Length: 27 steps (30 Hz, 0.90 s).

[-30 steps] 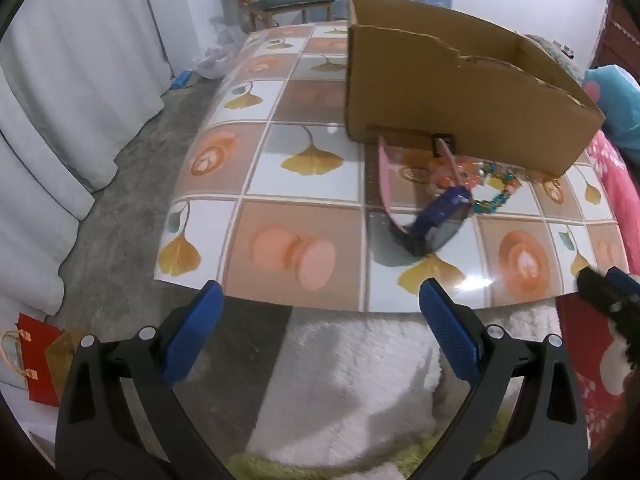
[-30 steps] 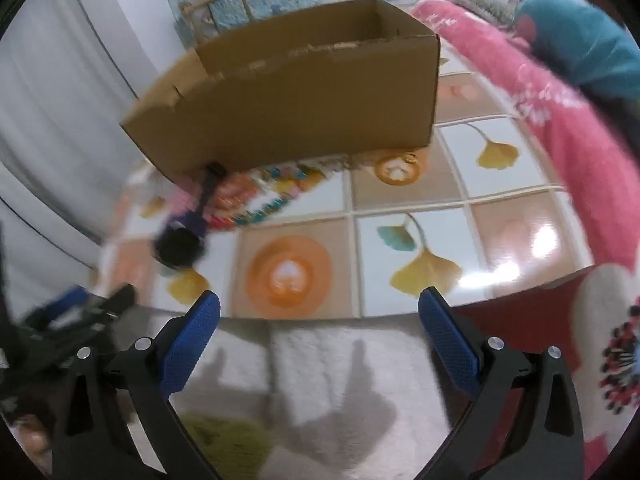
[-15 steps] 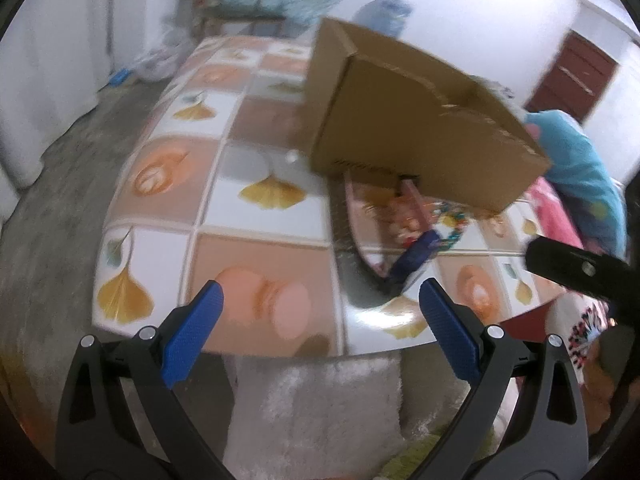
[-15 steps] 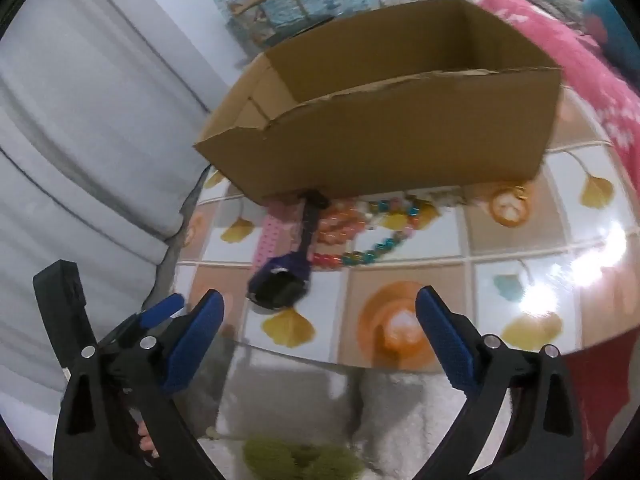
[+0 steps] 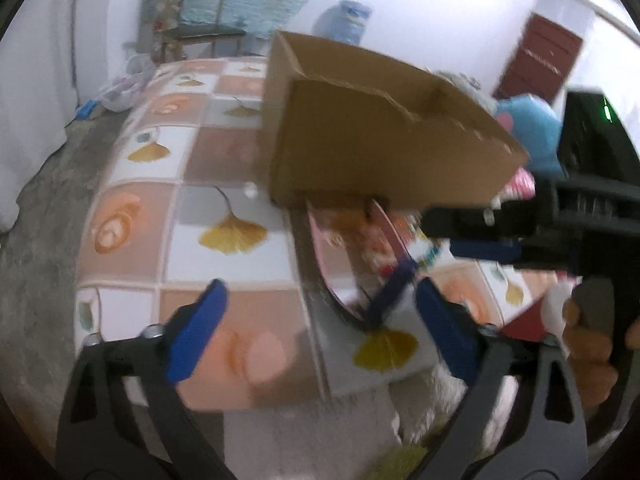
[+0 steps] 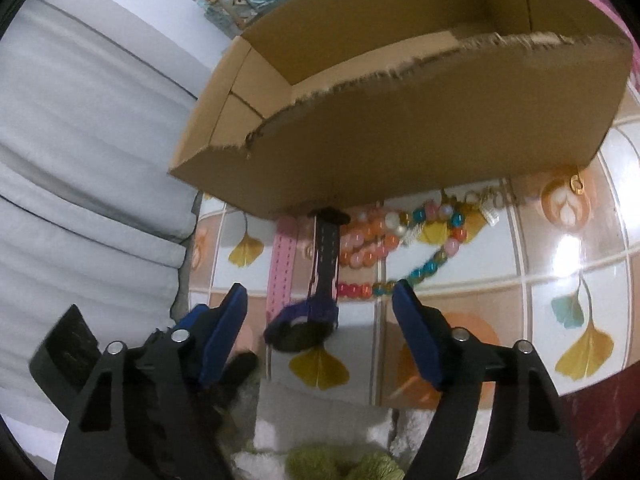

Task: Organize jewelry
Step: 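Reach the right gripper to the pink-strap smartwatch beside the box, then close the right gripper on the watch strap and lift it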

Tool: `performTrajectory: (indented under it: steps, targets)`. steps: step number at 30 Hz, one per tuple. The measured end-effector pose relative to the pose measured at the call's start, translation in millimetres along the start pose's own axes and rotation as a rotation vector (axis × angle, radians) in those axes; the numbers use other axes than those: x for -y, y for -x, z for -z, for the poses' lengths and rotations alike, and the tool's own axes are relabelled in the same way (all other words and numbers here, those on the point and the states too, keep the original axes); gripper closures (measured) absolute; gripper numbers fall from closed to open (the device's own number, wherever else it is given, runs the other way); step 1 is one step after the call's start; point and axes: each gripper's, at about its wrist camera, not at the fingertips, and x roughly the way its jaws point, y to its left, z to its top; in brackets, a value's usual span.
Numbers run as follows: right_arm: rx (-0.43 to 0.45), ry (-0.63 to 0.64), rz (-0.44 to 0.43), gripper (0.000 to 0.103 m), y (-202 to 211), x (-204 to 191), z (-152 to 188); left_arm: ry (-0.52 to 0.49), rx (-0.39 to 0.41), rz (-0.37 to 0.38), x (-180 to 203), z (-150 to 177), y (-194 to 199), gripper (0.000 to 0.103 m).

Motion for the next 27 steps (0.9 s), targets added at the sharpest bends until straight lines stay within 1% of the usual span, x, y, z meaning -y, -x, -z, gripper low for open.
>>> performTrajectory:
  steps: [1, 2, 3, 4, 6, 8, 9, 12, 13, 14, 15, 16, 17, 19, 23, 25, 26, 27]
  targets:
    - [-0.006, 0.0, 0.001, 0.034, -3, -2, -2, 0.014, -0.012, 0.0, -4, -3, -4, 0.031]
    - [-0.011, 0.004, 0.004, 0.037, -7, -4, -4, 0.034, -0.034, -0.008, -10, -8, -10, 0.035]
    - [-0.021, 0.01, 0.011, 0.039, -12, -6, -6, 0.042, -0.045, -0.009, -12, -11, -14, 0.044]
    - [-0.03, 0.015, 0.017, 0.04, -18, -9, -10, 0.056, -0.072, 0.0, -16, -14, -21, 0.05]
    - [-0.054, 0.022, 0.027, 0.046, -28, -11, -16, 0.064, -0.107, 0.01, -20, -19, -30, 0.051]
    - [-0.086, 0.013, 0.036, 0.051, -28, -11, -22, 0.063, -0.124, 0.028, -22, -22, -34, 0.052]
    - [-0.093, 0.014, 0.039, 0.054, -30, -11, -24, 0.063, -0.137, 0.051, -21, -24, -37, 0.052]
    - [-0.1, 0.025, 0.052, 0.059, -35, -11, -27, 0.08, -0.166, 0.096, -19, -26, -44, 0.052]
    - [-0.104, 0.028, 0.055, 0.06, -36, -10, -27, 0.082, -0.174, 0.099, -19, -26, -45, 0.053]
    - [-0.109, 0.033, 0.061, 0.065, -37, -10, -27, 0.084, -0.182, 0.096, -18, -26, -48, 0.054]
    - [-0.112, 0.038, 0.065, 0.068, -41, -12, -28, 0.081, -0.186, 0.089, -17, -27, -50, 0.061]
    - [-0.119, 0.039, 0.067, 0.069, -44, -12, -28, 0.073, -0.184, 0.079, -16, -28, -52, 0.065]
    - [-0.127, 0.04, 0.071, 0.073, -46, -12, -28, 0.058, -0.19, 0.068, -14, -30, -54, 0.066]
    - [-0.142, 0.044, 0.085, 0.077, -47, -11, -26, 0.039, -0.199, 0.049, -15, -35, -62, 0.074]
    - [-0.146, 0.041, 0.086, 0.082, -47, -8, -29, 0.027, -0.219, 0.048, -12, -41, -67, 0.075]
    - [-0.147, 0.039, 0.085, 0.082, -45, -6, -31, 0.016, -0.228, 0.04, -11, -44, -69, 0.076]
    - [-0.144, 0.04, 0.084, 0.084, -45, -5, -32, 0.01, -0.232, 0.035, -10, -45, -69, 0.077]
    - [-0.137, 0.042, 0.08, 0.085, -45, -4, -32, 0.002, -0.238, 0.028, -8, -45, -71, 0.08]
